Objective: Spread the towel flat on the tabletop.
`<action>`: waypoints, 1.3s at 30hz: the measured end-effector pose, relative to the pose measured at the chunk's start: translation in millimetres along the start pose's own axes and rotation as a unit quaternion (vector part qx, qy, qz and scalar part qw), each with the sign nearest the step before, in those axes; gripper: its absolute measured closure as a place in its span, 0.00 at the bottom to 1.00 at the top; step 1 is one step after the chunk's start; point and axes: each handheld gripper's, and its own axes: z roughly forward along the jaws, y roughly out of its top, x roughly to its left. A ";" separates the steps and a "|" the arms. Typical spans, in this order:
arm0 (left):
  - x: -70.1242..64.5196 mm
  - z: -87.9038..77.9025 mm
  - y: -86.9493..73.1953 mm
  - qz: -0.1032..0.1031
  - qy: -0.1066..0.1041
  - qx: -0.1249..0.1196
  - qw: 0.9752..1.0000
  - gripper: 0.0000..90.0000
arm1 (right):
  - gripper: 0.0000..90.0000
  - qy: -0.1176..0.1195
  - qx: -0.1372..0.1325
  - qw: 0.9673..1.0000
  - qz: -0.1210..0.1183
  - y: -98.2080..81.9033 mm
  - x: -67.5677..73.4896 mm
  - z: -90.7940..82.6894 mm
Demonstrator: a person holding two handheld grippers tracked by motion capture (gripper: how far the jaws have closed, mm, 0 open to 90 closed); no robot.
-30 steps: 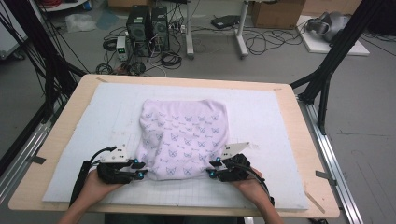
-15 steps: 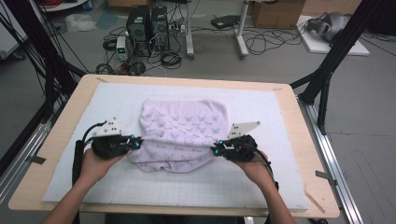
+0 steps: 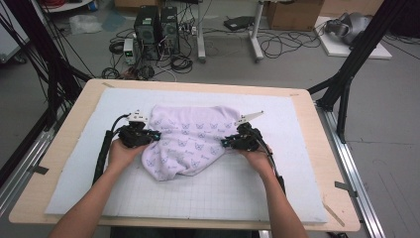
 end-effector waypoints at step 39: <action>-62.4 -37.0 -57.2 0.066 -0.072 0.018 0.995 0.97 | 0.96 0.028 0.002 0.993 -0.112 -14.0 98.3 33.6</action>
